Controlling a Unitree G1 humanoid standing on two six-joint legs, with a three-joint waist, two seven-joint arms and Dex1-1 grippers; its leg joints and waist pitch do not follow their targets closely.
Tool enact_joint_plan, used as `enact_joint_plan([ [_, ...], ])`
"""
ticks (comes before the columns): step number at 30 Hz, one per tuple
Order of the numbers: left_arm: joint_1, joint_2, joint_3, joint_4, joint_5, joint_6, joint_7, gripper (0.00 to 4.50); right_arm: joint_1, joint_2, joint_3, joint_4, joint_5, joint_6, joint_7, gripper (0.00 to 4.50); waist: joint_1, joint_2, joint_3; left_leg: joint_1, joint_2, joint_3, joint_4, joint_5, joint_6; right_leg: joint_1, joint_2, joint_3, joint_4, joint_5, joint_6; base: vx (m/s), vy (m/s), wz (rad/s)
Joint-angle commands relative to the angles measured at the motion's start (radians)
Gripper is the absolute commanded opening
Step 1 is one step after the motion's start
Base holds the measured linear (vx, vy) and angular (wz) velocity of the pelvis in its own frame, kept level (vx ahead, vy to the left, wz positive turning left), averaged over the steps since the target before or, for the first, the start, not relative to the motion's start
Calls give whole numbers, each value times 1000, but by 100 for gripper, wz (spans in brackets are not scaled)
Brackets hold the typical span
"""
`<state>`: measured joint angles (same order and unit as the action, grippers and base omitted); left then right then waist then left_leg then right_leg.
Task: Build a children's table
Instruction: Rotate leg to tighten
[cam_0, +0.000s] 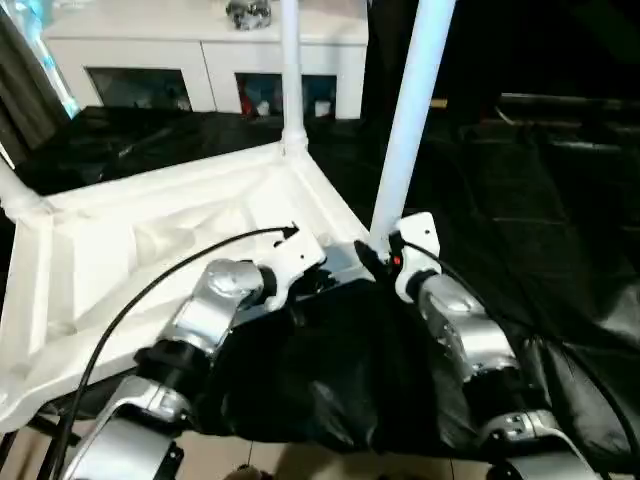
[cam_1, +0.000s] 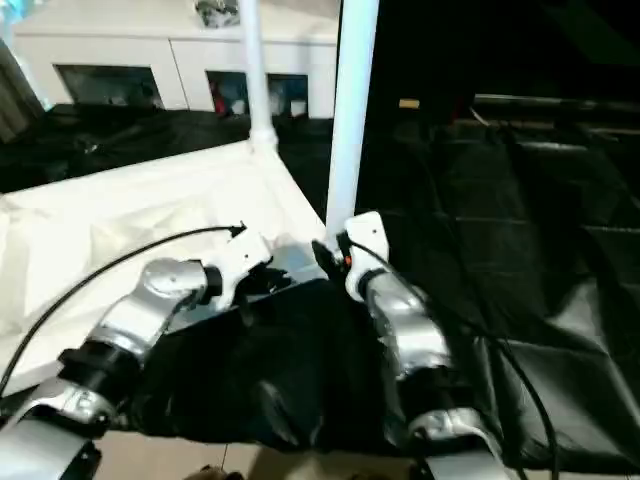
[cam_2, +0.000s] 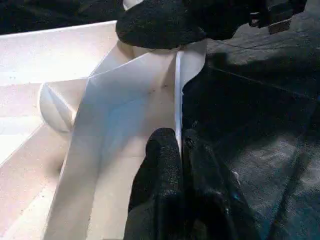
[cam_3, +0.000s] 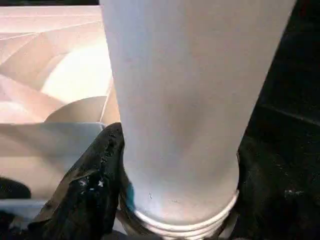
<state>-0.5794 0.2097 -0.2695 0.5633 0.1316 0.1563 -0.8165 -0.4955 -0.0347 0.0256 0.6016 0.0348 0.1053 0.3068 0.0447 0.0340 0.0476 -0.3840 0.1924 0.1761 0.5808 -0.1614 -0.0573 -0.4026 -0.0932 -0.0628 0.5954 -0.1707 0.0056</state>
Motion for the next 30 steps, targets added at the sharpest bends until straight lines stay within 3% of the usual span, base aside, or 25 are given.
enact_joint_plan([
  [1, -21, -50, -14, -17, 2, -25, 57, 0, -10, 69, 48, 31, -1, -15, 30, 339, -2, -3, -61, 19, 27, -11, -77, -354, -10, 35, -45, 34, -83, -336, -178, 0, 0, 0],
  [5, -17, -31, -20, -33, -11, -44, 10, 0, -8, 39, 49, 14, 4, -28, 83, 375, -2, -3, -63, 19, 28, -10, -76, -344, -2, 36, -45, 35, -80, -309, -186, 0, 0, 0],
  [9, 0, 15, -29, -60, -36, -71, -85, 0, 6, -36, 70, -27, 9, -79, 193, 375, 0, -4, -65, 16, 28, -8, -73, -320, 11, 41, -46, 35, -76, -268, -197, 0, 0, 0],
  [12, 9, 55, -26, -73, -60, -91, -166, 0, 24, -111, 107, -61, 16, -108, 359, 375, 1, -5, -69, 10, 28, -6, -68, -257, 40, 48, -46, 35, -66, -187, -221, 0, 0, 0],
  [18, 14, 124, -18, -85, -114, -109, -319, 0, 59, -233, 161, -146, 72, -105, 648, 375, 12, -2, -71, 14, 32, -2, -60, -212, 80, 50, -41, 33, -54, -90, -268, 0, 0, 0],
  [22, 14, 160, -26, -77, -125, -116, -387, 0, 66, -276, 183, -175, 107, -80, 767, 375, 23, -1, -68, 20, 37, 0, -63, -248, 78, 46, -41, 33, -58, -136, -272, 0, 0, 0],
  [26, 17, 181, -26, -82, -140, -107, -433, 0, 73, -320, 224, -209, 117, -50, 881, 375, 31, -4, -64, 24, 39, -1, -68, -304, 45, 42, -43, 35, -64, -221, -255, 0, 0, 0],
  [30, 15, 196, -30, -75, -146, -113, -463, 0, 77, -349, 259, -224, 111, -17, 957, 361, 40, -7, -65, 21, 37, -3, -68, -296, 36, 44, -46, 36, -63, -238, -241, 0, 0, 0],
])
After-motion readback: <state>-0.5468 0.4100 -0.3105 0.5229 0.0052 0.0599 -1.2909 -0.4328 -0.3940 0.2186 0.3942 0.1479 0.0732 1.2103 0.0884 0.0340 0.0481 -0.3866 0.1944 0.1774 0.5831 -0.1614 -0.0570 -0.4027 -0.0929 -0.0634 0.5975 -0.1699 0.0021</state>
